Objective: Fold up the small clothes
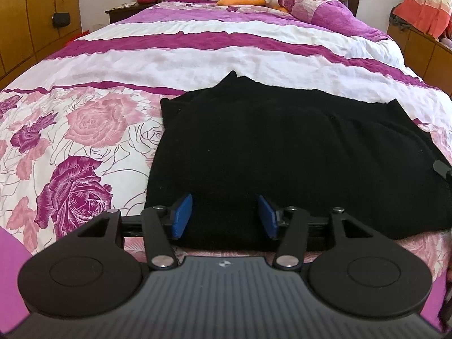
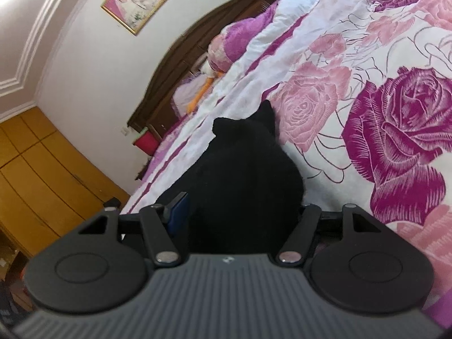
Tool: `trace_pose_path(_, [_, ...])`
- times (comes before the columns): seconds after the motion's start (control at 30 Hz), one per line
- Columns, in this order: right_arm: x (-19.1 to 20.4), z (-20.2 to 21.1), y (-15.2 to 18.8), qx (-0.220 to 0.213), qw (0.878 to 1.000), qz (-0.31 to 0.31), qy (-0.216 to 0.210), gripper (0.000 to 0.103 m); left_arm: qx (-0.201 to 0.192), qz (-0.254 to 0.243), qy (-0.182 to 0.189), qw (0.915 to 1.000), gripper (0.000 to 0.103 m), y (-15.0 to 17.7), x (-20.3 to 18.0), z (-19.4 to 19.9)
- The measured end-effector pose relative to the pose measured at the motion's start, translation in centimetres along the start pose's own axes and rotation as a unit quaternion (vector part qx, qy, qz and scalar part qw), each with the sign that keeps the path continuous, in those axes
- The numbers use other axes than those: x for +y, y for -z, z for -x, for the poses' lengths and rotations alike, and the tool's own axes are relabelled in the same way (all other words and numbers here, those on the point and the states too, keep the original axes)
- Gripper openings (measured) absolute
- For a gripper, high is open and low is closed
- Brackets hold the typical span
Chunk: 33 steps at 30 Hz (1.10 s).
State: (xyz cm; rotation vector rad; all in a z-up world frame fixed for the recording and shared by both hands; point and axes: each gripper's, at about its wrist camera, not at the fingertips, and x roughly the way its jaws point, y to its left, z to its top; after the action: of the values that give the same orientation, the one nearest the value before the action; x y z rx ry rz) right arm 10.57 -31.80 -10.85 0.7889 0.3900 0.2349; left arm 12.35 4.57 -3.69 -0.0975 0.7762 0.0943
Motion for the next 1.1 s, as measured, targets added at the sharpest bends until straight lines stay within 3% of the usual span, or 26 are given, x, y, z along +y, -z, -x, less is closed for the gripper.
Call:
trace_pose_path(0.47, [0.6, -0.1, 0.4, -0.011, 1.000, 0.014, 0.009, 0.064, -0.006, -0.002, -0.007, 1.0000, 0.060, 0.2, -0.3, -0.1])
trace_pose_path(0.7, [1.0, -0.9, 0.0, -0.019, 0.999, -0.030, -0.011, 0.065, -0.003, 0.013, 0.006, 0.9999, 0.060, -0.1, 0.4, 0.6])
trace_pose_path(0.77, [1.2, -1.3, -0.2, -0.010, 1.000, -0.020, 0.003, 0.040, -0.002, 0.022, 0.011, 0.9997, 0.060, -0.1, 0.8, 1.0])
trace_pose_path(0.83, [0.7, -1.4, -0.3, -0.001, 0.999, -0.032, 0.017, 0.026, -0.004, 0.027, 0.014, 0.9995, 0.060, -0.1, 1.2, 1.5])
trace_pose_path(0.93, [0.2, -1.1, -0.9, -0.003, 0.998, -0.064, 0.009, 0.021, -0.008, 0.032, 0.015, 0.9994, 0.060, 0.0, 2.0, 2.2])
trace_pose_path(1.1, [1.8, -0.6, -1.5, -0.010, 0.998, -0.057, 0.015, 0.019, -0.015, 0.058, 0.013, 0.9981, 0.060, -0.1, 3.8, 3.6])
